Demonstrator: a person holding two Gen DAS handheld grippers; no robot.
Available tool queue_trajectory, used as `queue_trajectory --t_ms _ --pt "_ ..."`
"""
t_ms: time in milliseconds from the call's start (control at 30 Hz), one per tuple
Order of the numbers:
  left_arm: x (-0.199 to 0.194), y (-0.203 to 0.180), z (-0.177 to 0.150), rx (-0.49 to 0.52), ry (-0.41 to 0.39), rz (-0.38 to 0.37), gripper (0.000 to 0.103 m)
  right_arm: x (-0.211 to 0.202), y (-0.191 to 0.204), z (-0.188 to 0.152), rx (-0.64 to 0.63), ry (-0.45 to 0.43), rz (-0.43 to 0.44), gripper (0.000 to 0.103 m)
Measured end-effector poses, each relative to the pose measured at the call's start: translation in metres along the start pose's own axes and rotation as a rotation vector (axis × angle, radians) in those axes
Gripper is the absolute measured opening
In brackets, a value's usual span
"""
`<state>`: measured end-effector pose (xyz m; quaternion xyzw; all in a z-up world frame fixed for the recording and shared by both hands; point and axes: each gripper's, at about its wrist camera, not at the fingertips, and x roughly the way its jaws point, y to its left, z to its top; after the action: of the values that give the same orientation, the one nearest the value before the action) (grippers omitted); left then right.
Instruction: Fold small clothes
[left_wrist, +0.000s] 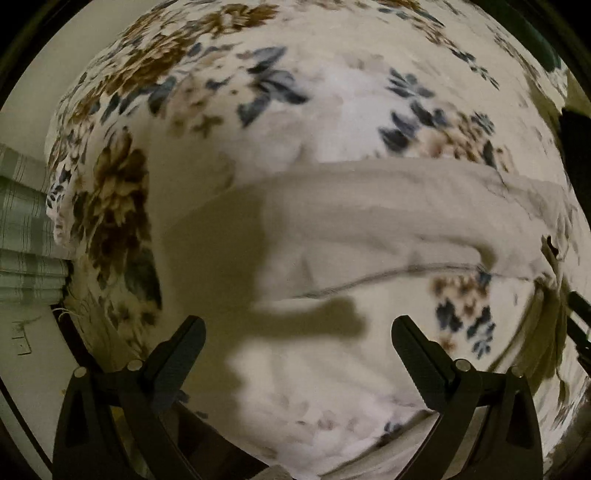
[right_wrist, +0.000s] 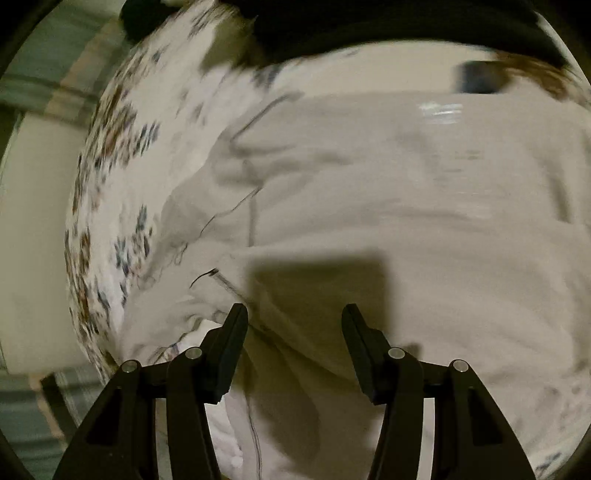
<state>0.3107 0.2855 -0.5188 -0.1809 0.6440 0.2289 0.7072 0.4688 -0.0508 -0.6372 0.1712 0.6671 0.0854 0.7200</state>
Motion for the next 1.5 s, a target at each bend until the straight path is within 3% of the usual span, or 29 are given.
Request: queue_trajectory --t_ms 67,133,267,367,533,667,800,967,1033,1100,1200,1333,1433,1467,1500 --pt "0.0 0.01 0.002 -0.024 -0.008 -0.007 0.103 0.018 0.018 -0.002 -0.058 0.047 0.029 0.055" --pt "0.004 0.02 0.006 -0.056 -0.001 -0.014 0.103 0.021 0.039 -0.012 -0.139 0.098 0.144 0.055" --pt "0.01 0.043 0.001 -0.116 0.003 -0.017 0.103 0.013 0.046 -0.026 -0.163 0.154 0.216 0.055" --pt "0.018 0.059 0.001 -0.172 0.01 -0.027 0.103 0.005 0.045 -0.023 -0.14 0.116 0.208 0.055" --pt "0.035 0.114 -0.014 -0.361 0.07 -0.102 0.103 -0.011 0.041 -0.005 -0.041 0.01 0.26 0.055" --pt "0.042 0.159 -0.029 -0.486 0.058 -0.113 0.103 -0.019 0.044 0.005 0.002 -0.075 0.257 0.055" --pt "0.063 0.205 -0.048 -0.726 0.056 -0.211 0.103 -0.011 0.049 0.002 0.022 -0.041 0.256 0.055" --pt "0.077 0.239 -0.074 -0.963 -0.007 -0.443 0.101 0.002 0.055 -0.012 -0.009 0.0 0.2 0.055" --pt "0.074 0.228 -0.086 -1.041 -0.021 -0.57 0.101 0.006 0.05 -0.017 0.004 0.016 0.18 0.055" --pt "0.075 0.21 -0.096 -1.073 -0.015 -0.643 0.101 0.009 0.046 -0.02 0.02 0.027 0.176 0.055" --pt "0.075 0.184 -0.097 -1.134 -0.01 -0.681 0.101 0.012 0.041 -0.022 0.034 0.034 0.172 0.055" --pt "0.079 0.18 -0.096 -1.206 -0.086 -0.686 0.099 0.011 0.042 -0.022 0.029 0.021 0.171 0.055" --pt "0.066 0.159 -0.085 -1.208 -0.135 -0.657 0.068 0.008 0.043 -0.022 0.011 0.006 0.167 0.055" --pt "0.063 0.155 -0.081 -1.208 -0.151 -0.652 0.044 0.007 0.043 -0.023 0.01 0.003 0.168 0.055" --pt "0.062 0.156 -0.078 -1.194 -0.166 -0.643 0.01 0.006 0.042 -0.024 0.007 0.002 0.168 0.055"
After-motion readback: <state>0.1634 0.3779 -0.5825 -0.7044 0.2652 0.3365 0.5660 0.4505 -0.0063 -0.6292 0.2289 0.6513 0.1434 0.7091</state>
